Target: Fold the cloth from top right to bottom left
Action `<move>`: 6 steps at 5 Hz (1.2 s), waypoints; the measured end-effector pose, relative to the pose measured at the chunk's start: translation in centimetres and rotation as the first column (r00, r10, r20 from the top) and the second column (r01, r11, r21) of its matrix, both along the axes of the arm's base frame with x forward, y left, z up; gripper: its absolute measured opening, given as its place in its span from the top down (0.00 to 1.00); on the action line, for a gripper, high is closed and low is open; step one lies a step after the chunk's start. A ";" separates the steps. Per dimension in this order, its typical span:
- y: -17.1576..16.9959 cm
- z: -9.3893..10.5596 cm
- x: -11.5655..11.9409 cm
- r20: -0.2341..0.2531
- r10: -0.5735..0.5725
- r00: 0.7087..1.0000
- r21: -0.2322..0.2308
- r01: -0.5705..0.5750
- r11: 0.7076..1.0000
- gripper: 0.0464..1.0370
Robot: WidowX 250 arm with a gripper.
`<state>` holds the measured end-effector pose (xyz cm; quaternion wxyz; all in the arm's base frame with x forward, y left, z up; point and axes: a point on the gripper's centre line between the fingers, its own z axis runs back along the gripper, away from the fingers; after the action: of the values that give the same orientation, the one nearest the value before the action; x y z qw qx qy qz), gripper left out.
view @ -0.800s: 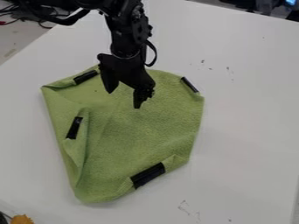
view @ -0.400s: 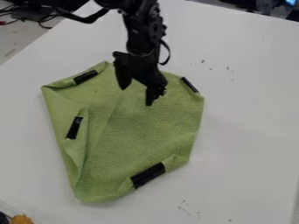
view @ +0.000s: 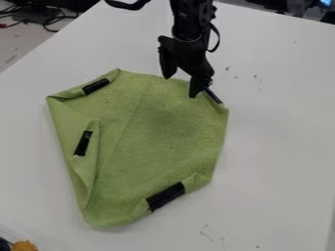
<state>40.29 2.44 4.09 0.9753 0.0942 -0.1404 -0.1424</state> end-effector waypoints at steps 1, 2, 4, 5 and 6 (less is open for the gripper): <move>-0.7 -0.6 1.4 -0.002 -0.023 1.000 -0.038 0.023 0.999 0.04; -1.0 0.4 2.1 -0.006 0.009 1.000 -0.057 -0.009 0.998 0.04; -2.9 0.9 2.7 -0.034 0.033 0.999 -0.108 -0.036 0.993 0.04; -3.5 -0.7 3.1 -0.070 0.038 0.997 -0.147 -0.048 0.988 0.04; -4.2 -2.7 3.4 -0.094 0.026 0.995 -0.187 -0.044 0.981 0.04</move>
<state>43.67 -1.71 1.44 0.9875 -0.0026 -0.1071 -0.1154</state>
